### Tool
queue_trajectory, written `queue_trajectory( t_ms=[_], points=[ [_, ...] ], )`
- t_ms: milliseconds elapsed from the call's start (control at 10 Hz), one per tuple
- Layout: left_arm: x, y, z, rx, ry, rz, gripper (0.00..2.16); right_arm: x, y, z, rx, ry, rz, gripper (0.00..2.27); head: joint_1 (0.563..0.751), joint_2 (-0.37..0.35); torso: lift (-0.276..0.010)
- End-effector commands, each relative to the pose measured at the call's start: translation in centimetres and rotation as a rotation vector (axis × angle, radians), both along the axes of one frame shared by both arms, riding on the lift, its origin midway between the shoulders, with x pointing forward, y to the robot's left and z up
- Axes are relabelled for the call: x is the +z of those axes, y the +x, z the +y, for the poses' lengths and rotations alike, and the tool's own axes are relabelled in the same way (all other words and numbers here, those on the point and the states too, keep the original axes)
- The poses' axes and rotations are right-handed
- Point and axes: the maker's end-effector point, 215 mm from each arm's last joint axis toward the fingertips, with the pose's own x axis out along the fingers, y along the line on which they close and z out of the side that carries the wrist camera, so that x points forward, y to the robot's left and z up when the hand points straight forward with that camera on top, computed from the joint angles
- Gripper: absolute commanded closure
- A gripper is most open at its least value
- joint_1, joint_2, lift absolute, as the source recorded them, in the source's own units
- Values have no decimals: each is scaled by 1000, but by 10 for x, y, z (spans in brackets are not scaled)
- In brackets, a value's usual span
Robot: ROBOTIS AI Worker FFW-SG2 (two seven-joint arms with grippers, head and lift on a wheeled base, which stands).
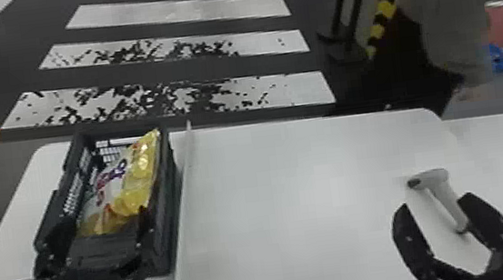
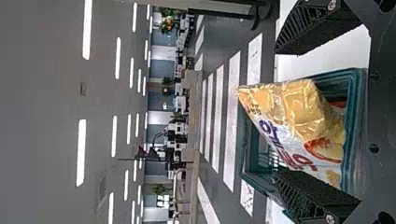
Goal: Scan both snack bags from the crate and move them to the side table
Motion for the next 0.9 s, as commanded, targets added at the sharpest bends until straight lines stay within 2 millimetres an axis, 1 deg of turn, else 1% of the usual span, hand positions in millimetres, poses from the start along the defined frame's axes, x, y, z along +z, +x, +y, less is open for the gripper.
queue_trajectory(
  t_ms=[0, 200, 400, 500, 700, 800],
  points=[
    [-1, 19, -1, 4, 11, 14, 76, -1, -2, 1, 3, -3, 2, 137, 695, -94, -95],
    [-14, 35, -2, 15, 19, 61, 76, 0, 1, 3, 21, -14, -1, 137, 695, -90, -95],
    [-19, 47, -2, 26, 19, 83, 80, 1, 6, 5, 37, -17, -5, 137, 695, -85, -95],
    [-23, 51, -3, 31, 18, 93, 80, 1, 6, 5, 43, -20, -6, 137, 695, -84, -95],
    [-39, 60, -3, 37, 31, 133, 90, 2, 8, 5, 50, -23, -7, 137, 695, -81, -95],
    [-41, 62, -6, 35, 31, 135, 100, 1, 7, 5, 50, -22, -7, 137, 695, -82, -95]
  ],
)
